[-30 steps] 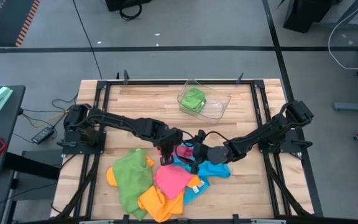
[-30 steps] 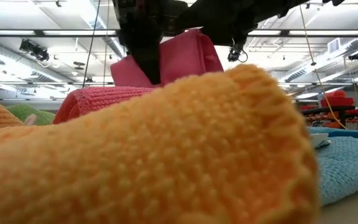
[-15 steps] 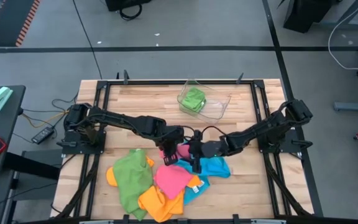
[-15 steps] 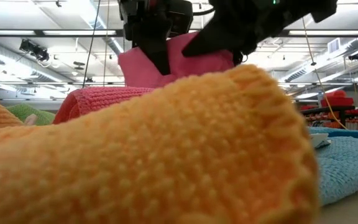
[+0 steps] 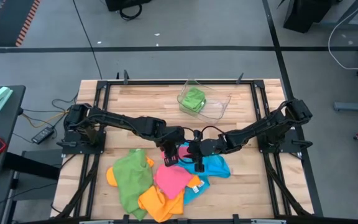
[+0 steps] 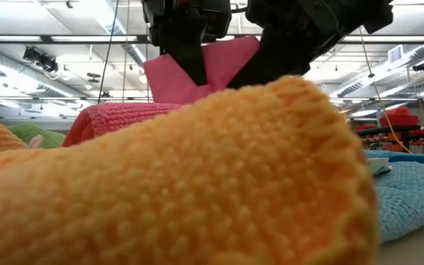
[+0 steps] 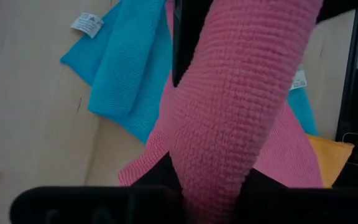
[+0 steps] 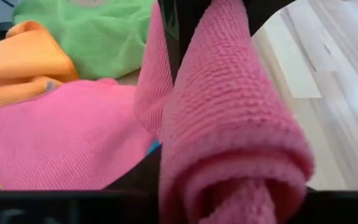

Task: Fold microfiber towels
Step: Stack the top pink towel on top of the green towel

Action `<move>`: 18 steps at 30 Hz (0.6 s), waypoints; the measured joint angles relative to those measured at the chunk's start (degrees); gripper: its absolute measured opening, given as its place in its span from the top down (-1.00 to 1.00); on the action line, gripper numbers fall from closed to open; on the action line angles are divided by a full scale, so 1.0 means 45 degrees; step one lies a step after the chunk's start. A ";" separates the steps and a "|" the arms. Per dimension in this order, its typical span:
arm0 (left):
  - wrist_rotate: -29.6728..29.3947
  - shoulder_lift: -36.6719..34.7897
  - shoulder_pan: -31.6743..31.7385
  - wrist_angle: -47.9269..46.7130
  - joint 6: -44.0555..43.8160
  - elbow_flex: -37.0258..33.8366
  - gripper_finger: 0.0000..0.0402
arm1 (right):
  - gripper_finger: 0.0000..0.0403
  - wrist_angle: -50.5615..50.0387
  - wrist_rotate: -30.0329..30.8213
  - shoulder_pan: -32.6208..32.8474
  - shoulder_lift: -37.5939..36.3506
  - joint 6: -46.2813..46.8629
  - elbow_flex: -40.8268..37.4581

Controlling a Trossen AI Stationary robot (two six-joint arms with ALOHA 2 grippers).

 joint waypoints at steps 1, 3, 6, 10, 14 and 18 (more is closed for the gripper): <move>-0.0003 0.0000 0.0000 0.0000 0.0142 0.0000 0.76 | 0.51 0.0000 -0.0202 -0.0049 0.0000 -0.0069 0.0000; -0.0005 0.0000 0.0000 0.0015 0.0483 0.0000 0.78 | 0.66 0.0000 -0.0667 -0.0184 0.0000 -0.0117 0.0000; -0.0034 0.0000 -0.0058 0.0024 0.1291 0.0000 0.78 | 0.82 -0.0089 -0.1408 -0.0425 0.0000 -0.0166 0.0000; -0.0049 0.0000 -0.0133 0.0268 0.1906 0.0000 0.61 | 0.88 -0.0802 -0.1834 -0.0679 -0.0151 -0.0220 0.0000; -0.0042 0.0000 -0.0098 0.0335 0.2278 0.0000 0.32 | 0.89 -0.1695 -0.1923 -0.0860 -0.0757 -0.0457 -0.0010; -0.0046 -0.0150 0.0121 0.0270 0.2808 -0.0001 0.06 | 0.90 -0.3011 -0.2231 -0.1195 -0.1570 -0.0741 -0.0010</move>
